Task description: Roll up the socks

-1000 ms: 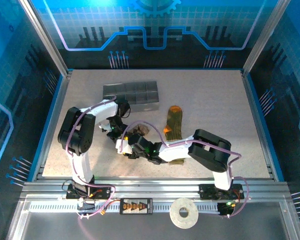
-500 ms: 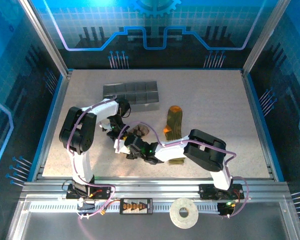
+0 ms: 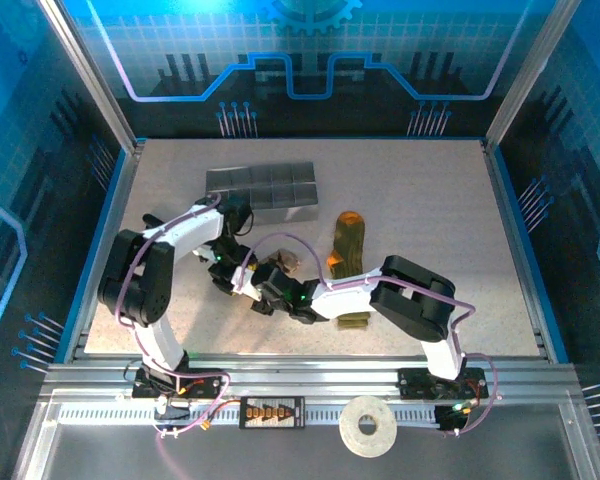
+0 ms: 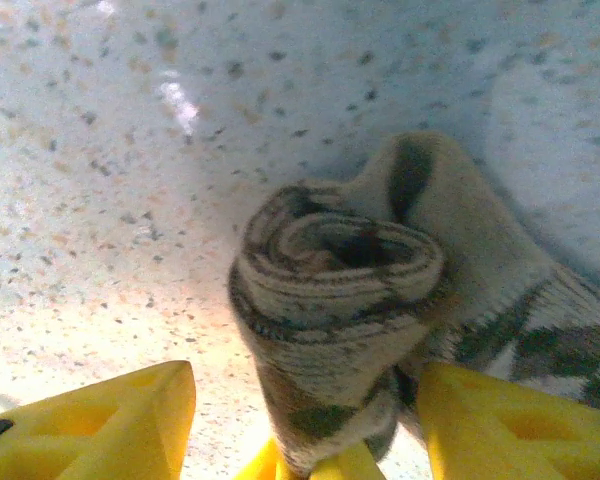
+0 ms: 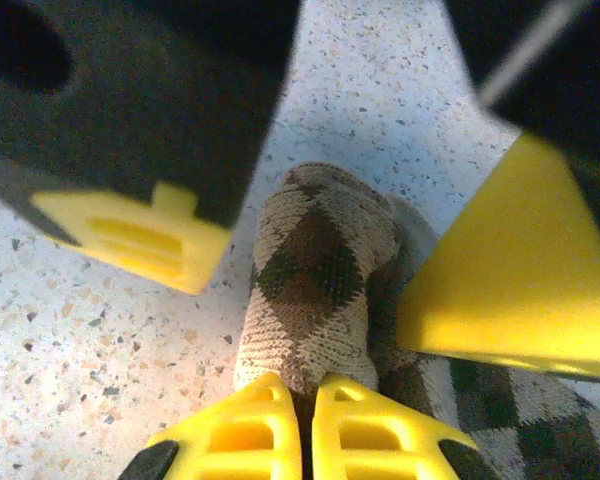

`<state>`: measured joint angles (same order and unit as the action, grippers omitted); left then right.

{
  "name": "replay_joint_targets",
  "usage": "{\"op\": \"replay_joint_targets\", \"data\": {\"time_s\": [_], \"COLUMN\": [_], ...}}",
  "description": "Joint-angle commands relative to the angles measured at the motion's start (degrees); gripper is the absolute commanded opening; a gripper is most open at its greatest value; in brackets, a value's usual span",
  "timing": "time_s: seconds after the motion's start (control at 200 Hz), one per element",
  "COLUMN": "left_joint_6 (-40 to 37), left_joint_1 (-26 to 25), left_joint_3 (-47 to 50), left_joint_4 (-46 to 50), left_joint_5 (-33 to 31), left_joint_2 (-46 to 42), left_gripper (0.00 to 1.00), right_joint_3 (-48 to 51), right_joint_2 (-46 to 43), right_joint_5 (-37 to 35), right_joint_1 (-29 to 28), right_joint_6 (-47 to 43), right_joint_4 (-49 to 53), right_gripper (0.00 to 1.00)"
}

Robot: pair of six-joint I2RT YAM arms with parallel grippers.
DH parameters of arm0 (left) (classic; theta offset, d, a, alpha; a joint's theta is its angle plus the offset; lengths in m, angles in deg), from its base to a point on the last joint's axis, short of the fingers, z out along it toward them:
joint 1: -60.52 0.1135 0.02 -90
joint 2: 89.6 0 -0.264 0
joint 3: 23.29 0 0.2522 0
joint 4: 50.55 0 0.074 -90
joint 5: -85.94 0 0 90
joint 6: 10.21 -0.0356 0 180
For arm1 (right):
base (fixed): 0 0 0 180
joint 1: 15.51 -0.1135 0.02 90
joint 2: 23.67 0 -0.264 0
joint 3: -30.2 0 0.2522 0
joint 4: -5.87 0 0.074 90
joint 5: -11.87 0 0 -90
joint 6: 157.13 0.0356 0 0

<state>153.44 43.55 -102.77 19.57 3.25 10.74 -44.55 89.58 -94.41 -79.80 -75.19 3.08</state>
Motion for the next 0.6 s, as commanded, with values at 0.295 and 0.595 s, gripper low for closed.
{"op": "replay_joint_targets", "data": {"time_s": [0.295,0.595], "left_joint_6": [-2.98,-11.19], "left_joint_1": [4.9,5.22], "left_joint_3": [4.9,12.84], "left_joint_4": [-3.43,-13.62], "left_joint_5": [0.29,4.78], "left_joint_2": [-14.45,-18.96], "left_gripper": [0.8,0.69], "right_joint_3": [5.8,5.78], "right_joint_2": [4.98,8.17], "right_joint_5": [8.59,18.96], "right_joint_1": [5.84,12.17], "right_joint_6": [12.06,24.03], "right_joint_4": [12.61,13.83], "right_gripper": [0.0,0.0]}}
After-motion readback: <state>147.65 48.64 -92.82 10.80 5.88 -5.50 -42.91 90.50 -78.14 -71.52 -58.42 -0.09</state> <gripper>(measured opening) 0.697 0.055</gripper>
